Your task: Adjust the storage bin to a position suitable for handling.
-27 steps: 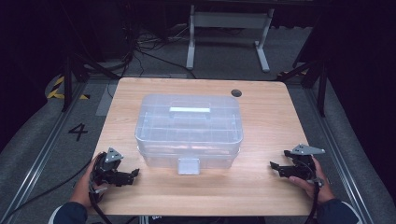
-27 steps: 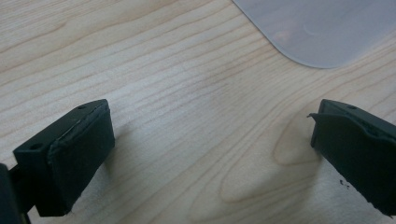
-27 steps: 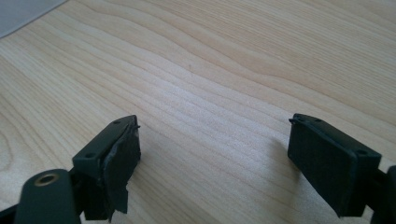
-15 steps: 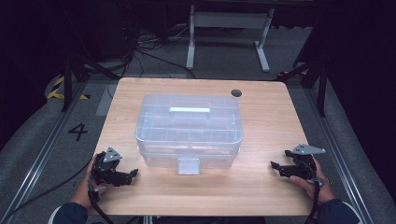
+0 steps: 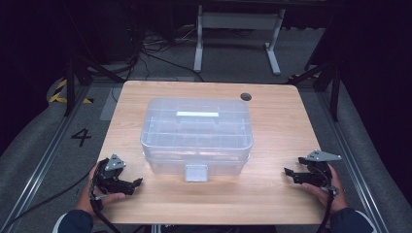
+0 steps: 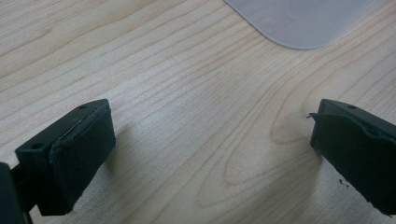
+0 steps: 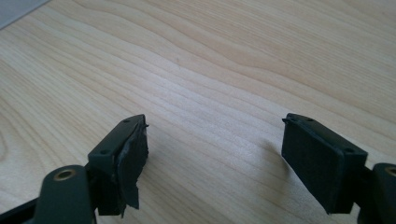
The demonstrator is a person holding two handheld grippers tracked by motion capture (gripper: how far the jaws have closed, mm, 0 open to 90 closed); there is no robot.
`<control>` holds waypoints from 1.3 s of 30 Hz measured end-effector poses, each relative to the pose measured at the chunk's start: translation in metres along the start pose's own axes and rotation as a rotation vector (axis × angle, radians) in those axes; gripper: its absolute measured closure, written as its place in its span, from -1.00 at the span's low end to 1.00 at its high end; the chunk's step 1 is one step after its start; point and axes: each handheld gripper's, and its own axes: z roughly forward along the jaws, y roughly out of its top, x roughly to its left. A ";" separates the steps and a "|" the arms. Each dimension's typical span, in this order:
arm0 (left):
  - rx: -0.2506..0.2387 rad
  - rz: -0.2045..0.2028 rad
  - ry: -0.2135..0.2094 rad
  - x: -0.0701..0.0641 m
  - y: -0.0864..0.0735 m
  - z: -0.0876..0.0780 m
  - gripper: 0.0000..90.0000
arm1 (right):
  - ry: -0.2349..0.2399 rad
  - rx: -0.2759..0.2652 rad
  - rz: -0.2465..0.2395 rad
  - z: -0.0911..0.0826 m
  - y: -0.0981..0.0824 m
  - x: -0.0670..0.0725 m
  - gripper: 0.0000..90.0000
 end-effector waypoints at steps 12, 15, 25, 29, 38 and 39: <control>-0.003 -0.003 0.004 0.000 0.000 0.000 -0.99 | 0.009 -0.068 -0.035 -0.015 0.008 0.009 -0.47; -0.003 -0.003 0.003 0.000 0.000 0.000 -0.99 | 0.013 -0.078 -0.034 -0.017 0.009 0.010 -0.46; -0.004 -0.005 0.003 0.000 0.000 0.000 -0.98 | 0.017 -0.092 -0.074 -0.021 0.019 0.015 -0.42; -0.005 0.001 0.008 0.000 0.000 0.000 -0.98 | 0.023 -0.104 -0.093 -0.022 0.026 0.020 -0.41; -0.002 -0.002 0.008 0.000 0.000 -0.001 -0.97 | 0.047 -0.138 -0.134 -0.027 0.044 0.026 -0.37; -0.006 -0.001 0.008 0.000 0.000 0.000 -0.97 | 0.052 -0.143 -0.136 -0.028 0.047 0.027 -0.37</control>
